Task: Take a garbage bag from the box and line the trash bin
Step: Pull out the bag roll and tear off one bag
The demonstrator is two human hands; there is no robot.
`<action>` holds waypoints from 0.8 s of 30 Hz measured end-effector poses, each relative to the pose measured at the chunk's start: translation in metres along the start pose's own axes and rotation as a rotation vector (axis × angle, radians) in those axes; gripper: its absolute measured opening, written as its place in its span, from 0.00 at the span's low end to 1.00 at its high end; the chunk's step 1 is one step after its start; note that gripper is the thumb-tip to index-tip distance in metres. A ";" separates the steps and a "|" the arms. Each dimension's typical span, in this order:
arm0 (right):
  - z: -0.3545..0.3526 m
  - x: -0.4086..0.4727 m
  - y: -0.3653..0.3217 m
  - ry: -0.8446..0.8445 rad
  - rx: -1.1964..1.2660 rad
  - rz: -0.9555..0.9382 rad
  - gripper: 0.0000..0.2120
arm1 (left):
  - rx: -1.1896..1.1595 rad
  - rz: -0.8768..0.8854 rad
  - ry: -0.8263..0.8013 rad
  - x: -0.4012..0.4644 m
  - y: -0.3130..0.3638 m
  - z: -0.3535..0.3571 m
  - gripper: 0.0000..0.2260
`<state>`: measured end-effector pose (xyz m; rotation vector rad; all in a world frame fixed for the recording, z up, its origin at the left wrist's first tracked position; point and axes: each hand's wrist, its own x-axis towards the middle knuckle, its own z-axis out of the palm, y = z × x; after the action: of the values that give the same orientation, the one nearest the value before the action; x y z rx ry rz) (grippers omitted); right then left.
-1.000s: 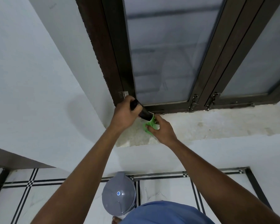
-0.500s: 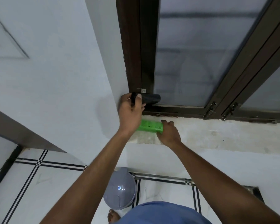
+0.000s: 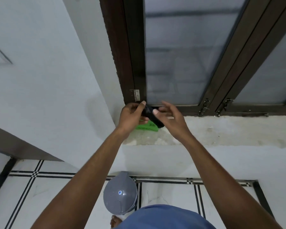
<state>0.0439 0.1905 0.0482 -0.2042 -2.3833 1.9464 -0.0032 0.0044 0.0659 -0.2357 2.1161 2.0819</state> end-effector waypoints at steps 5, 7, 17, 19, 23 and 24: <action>0.004 -0.006 -0.006 -0.033 0.189 0.076 0.06 | 0.138 -0.091 -0.118 -0.001 0.009 0.012 0.27; 0.002 -0.009 -0.005 -0.040 0.327 0.164 0.12 | 0.062 -0.172 -0.214 0.000 0.002 0.009 0.25; 0.009 -0.017 -0.010 -0.018 0.366 0.183 0.11 | -0.059 -0.159 -0.319 -0.010 -0.005 0.003 0.19; 0.008 -0.014 -0.009 0.022 0.369 0.211 0.09 | -0.069 -0.176 -0.284 -0.009 -0.007 0.002 0.19; 0.005 -0.009 -0.014 0.049 0.432 0.291 0.10 | -0.233 -0.273 -0.257 -0.009 -0.006 0.002 0.17; 0.004 -0.010 -0.016 0.053 0.448 0.299 0.10 | -0.241 -0.264 -0.278 -0.009 -0.006 0.002 0.18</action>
<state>0.0518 0.1820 0.0629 -0.6025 -1.9048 2.5039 0.0068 0.0062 0.0619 -0.2258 1.5865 2.0694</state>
